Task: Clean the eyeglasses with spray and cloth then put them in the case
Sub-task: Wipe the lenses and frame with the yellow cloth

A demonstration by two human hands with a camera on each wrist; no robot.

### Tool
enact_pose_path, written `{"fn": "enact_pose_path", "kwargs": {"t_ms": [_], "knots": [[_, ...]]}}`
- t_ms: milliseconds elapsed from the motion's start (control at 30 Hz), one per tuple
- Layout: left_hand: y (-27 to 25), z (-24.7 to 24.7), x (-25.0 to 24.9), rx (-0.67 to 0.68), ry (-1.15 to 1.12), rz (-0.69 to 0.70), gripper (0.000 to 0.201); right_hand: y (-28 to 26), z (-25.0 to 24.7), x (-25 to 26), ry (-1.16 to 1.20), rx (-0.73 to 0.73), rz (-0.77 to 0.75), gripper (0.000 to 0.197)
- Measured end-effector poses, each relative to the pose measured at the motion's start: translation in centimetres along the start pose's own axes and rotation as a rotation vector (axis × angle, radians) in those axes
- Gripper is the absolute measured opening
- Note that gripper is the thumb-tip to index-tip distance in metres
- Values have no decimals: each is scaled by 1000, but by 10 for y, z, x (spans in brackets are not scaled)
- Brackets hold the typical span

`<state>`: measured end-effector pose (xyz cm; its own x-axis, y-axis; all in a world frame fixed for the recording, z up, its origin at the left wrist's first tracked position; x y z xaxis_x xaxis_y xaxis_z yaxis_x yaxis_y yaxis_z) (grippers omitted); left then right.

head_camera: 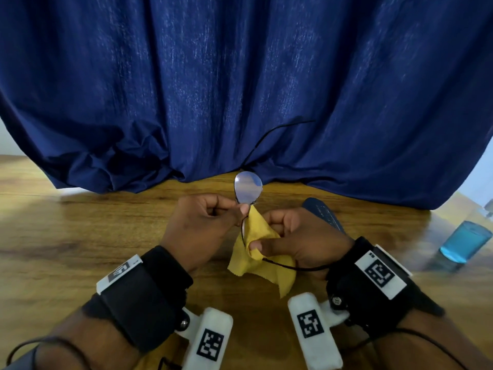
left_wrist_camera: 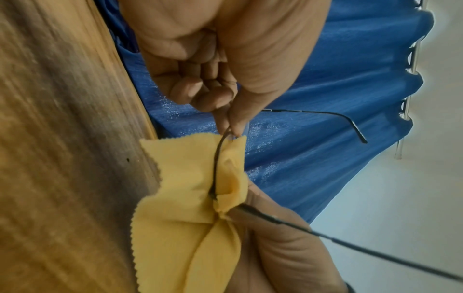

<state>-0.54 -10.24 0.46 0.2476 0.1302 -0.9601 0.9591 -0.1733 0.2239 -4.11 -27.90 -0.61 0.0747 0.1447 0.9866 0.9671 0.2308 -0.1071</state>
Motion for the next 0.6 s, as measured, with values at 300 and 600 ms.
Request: {"fn": "enact_pose_path", "kwargs": {"t_ms": [300, 600], "knots": [[-2, 5, 2, 70, -17, -26, 14, 3, 1, 3, -177, -167, -86, 16], [-1, 0, 1, 65, -34, -33, 17, 7, 3, -2, -41, -168, -69, 25]]}}
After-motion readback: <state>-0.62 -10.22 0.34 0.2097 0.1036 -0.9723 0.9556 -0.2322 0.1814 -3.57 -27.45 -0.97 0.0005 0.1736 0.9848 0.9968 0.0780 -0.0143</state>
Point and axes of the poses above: each hand's wrist, its own y-axis towards the middle knuckle, its own z-axis out of the palm, x = y × z, the point moved 3 cm from there along y, towards the middle knuckle, and after that the axes turned 1 degree about y, right-handed, at the moved point
